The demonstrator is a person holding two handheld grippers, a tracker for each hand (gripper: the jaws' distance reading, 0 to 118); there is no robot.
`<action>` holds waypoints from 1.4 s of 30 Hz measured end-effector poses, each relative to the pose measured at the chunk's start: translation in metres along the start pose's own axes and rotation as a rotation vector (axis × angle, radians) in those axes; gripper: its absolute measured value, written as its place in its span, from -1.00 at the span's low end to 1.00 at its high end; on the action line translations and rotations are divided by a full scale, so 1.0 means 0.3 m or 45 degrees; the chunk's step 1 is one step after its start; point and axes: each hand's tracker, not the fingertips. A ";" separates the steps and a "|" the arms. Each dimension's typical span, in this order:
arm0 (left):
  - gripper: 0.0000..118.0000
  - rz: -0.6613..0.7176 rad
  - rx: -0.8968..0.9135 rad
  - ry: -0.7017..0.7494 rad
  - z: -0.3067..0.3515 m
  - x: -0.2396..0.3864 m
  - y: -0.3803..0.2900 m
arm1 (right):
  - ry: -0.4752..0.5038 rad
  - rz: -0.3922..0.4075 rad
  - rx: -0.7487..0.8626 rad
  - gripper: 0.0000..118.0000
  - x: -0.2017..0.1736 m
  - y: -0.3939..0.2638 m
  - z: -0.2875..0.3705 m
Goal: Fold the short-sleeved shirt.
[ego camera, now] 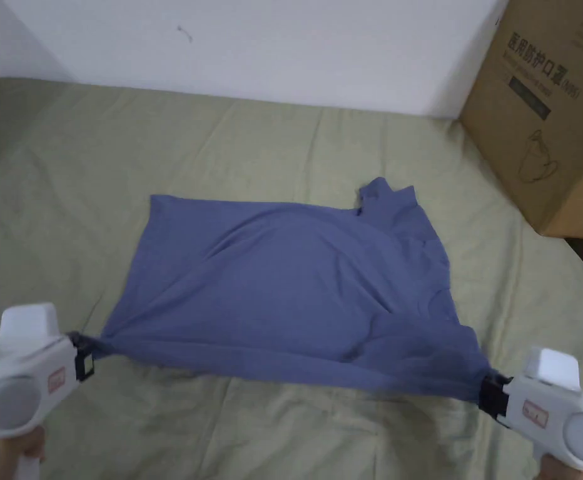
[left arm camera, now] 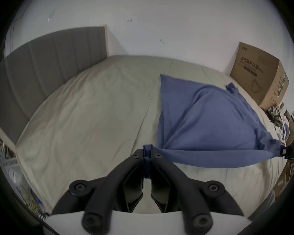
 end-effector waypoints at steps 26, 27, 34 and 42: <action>0.93 0.118 0.402 0.045 0.471 -0.054 -0.074 | 0.008 0.139 0.412 0.99 -0.080 -0.134 0.440; 0.93 0.081 0.454 0.044 0.476 -0.035 -0.058 | 0.027 0.140 0.467 0.99 -0.099 -0.117 0.458; 0.29 -0.143 0.624 0.030 0.510 0.116 -0.013 | 0.135 0.141 0.676 0.71 -0.202 -0.057 0.514; -1.00 -0.235 0.647 -0.061 0.528 0.205 -0.026 | 0.199 0.140 0.735 -1.00 -0.226 -0.061 0.530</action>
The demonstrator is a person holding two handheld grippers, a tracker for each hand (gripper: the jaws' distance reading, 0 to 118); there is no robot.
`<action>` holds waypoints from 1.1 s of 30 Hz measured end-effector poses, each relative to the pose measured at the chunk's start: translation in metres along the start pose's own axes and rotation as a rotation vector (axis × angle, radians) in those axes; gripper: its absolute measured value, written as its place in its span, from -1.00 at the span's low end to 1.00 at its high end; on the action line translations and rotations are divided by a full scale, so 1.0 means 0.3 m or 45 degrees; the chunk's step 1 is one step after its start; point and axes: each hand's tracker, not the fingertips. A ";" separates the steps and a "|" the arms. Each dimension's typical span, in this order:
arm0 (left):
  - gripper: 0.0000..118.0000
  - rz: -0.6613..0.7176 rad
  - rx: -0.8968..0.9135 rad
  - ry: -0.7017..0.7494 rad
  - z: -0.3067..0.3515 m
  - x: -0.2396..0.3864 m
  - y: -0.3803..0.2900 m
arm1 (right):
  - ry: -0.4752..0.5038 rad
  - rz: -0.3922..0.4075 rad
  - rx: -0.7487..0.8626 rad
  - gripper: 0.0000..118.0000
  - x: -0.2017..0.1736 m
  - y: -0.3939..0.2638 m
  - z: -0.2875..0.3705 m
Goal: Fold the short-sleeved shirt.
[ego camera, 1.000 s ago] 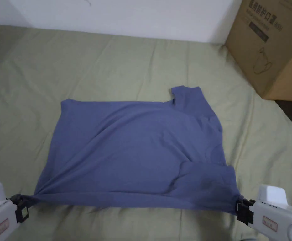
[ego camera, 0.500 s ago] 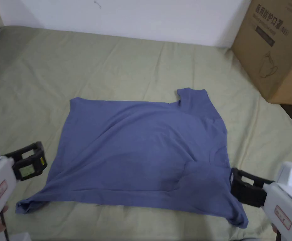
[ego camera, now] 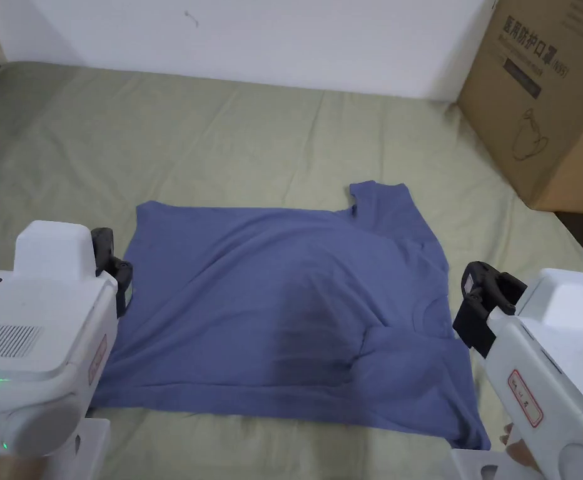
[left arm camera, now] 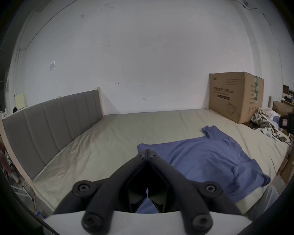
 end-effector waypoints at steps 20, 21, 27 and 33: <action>1.00 0.024 -0.618 -0.084 -0.149 -0.228 -0.105 | 0.010 -0.011 -0.091 -1.00 0.012 -0.043 -0.048; 1.00 0.005 -0.696 -0.067 -0.142 -0.230 -0.124 | 0.007 -0.011 -0.101 -1.00 0.012 -0.049 -0.054; 0.99 -0.002 -1.076 -0.015 -0.191 -0.281 -0.335 | 0.000 -0.001 -0.156 -1.00 0.016 -0.077 -0.079; -0.64 -0.043 -1.093 0.018 -0.215 -0.254 -0.420 | -0.012 0.002 -0.184 -1.00 0.023 -0.086 -0.098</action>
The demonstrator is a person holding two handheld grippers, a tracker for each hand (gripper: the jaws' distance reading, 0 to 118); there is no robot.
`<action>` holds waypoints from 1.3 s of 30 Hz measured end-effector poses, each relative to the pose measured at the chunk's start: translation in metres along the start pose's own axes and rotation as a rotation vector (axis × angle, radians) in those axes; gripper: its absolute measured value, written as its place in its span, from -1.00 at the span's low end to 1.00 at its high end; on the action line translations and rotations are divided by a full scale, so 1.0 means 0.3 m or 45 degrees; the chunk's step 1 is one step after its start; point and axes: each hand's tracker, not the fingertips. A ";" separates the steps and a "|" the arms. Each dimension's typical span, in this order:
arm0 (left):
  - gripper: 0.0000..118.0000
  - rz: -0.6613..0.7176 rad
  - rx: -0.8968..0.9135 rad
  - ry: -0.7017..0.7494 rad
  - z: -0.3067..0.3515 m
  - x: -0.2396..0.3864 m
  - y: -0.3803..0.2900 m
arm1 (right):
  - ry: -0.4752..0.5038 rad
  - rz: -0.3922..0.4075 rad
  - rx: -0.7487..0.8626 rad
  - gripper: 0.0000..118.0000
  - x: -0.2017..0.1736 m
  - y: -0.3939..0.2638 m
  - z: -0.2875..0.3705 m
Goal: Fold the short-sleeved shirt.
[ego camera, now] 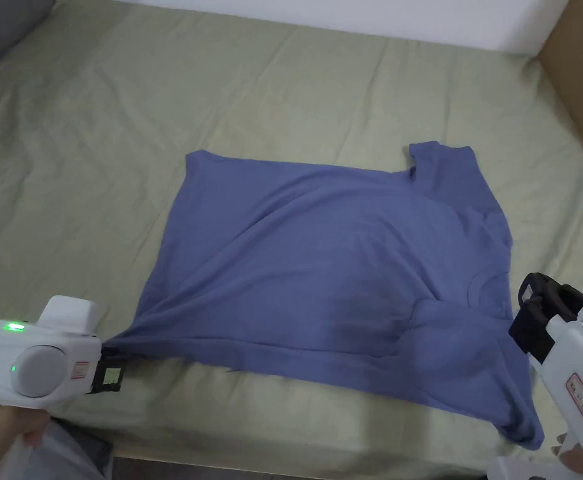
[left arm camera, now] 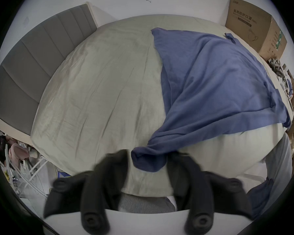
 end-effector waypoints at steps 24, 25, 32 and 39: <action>-1.00 0.227 0.338 -0.138 0.205 -0.004 0.000 | -0.076 0.081 -0.675 0.98 0.240 -0.193 -0.084; -1.00 0.226 0.333 -0.137 0.203 -0.003 -0.001 | -0.070 0.076 -0.735 0.98 0.251 -0.216 -0.101; -1.00 0.246 0.301 -0.127 0.204 -0.001 -0.001 | -0.078 0.014 -0.912 -0.57 0.282 -0.340 -0.212; -1.00 0.254 0.281 -0.071 0.209 -0.008 0.005 | 0.039 -0.045 -0.920 -0.92 0.323 -0.282 -0.190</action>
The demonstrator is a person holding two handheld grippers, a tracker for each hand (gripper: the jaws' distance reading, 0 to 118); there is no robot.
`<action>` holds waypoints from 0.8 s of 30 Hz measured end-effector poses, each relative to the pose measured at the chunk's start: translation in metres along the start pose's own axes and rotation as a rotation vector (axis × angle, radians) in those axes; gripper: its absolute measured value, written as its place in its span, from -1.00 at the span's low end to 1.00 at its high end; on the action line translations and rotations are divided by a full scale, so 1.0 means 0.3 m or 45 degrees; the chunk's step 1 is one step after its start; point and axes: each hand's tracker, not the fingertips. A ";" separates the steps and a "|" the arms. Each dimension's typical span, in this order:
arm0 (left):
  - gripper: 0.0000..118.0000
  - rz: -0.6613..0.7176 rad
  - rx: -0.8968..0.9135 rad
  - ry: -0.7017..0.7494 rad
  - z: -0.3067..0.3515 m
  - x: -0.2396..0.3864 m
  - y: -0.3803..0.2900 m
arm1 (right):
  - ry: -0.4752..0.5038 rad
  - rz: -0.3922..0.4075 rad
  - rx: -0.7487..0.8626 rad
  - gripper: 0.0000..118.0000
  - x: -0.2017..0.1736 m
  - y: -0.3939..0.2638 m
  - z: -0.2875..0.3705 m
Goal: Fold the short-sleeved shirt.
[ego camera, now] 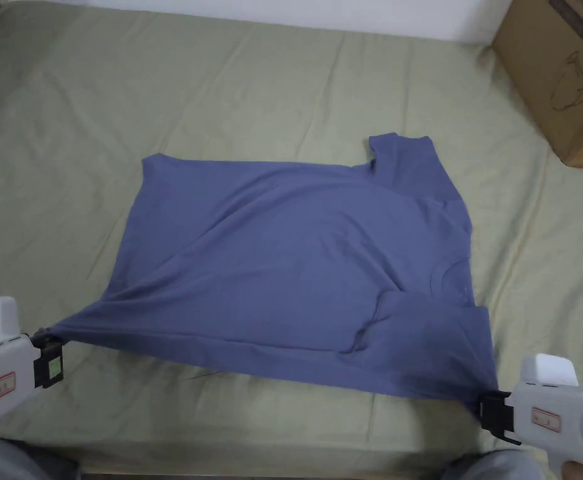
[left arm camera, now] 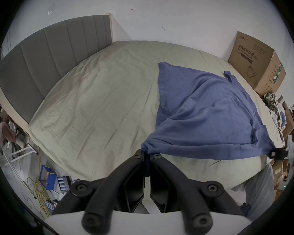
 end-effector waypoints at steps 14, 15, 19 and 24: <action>-1.00 0.005 0.090 -0.019 -0.008 0.033 0.326 | 0.087 -0.054 0.277 -0.92 0.026 0.453 0.267; -1.00 -0.002 0.092 -0.025 -0.036 0.041 0.366 | 0.057 -0.051 0.275 -0.92 0.001 0.496 0.253; -1.00 0.015 0.074 -0.035 -0.193 0.074 0.524 | -0.049 -0.093 0.241 -0.92 -0.033 0.663 0.129; -0.98 0.099 -0.027 -0.024 -0.429 0.109 0.657 | -0.157 -0.153 0.144 -0.92 -0.030 0.815 -0.075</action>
